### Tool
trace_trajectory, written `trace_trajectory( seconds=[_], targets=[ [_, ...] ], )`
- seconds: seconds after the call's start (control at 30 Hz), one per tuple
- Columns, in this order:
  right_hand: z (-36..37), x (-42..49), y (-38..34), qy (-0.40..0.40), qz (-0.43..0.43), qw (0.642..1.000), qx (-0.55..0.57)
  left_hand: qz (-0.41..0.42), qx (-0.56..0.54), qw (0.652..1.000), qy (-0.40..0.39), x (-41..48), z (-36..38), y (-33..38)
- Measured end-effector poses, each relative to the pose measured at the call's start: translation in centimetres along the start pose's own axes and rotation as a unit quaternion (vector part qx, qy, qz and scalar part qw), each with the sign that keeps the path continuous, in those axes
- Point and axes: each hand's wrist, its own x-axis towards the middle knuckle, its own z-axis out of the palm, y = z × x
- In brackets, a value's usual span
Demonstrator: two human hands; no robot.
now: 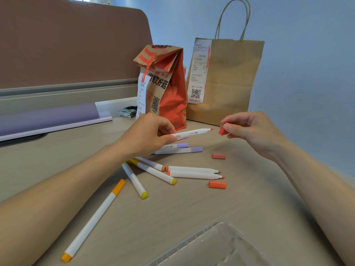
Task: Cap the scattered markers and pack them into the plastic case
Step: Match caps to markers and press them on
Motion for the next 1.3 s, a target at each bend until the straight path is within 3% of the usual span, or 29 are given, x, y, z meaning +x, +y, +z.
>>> trace_trajectory(
  seconds=[0.13,0.57,0.77,1.17,1.3],
  targets=[
    [0.3,-0.1,-0.4,0.022,0.018,0.999,0.040,-0.002,0.003,1.000,-0.004,-0.1,0.0,0.0],
    [0.8,-0.4,-0.6,-0.038,0.054,0.997,0.045,0.010,-0.018,1.000,-0.002,-0.2,0.5,0.3],
    [1.1,-0.4,-0.4,-0.058,0.040,0.997,-0.045,0.013,-0.031,0.999,0.002,-0.5,0.9,0.6],
    [1.8,-0.3,-0.3,-0.072,0.025,0.993,-0.089,0.013,-0.002,1.000,0.007,-0.6,1.2,0.4],
    [0.7,0.0,0.1,-0.066,0.010,0.982,-0.178,-0.006,0.039,0.999,-0.023,-0.5,1.5,-0.2]
  ],
)
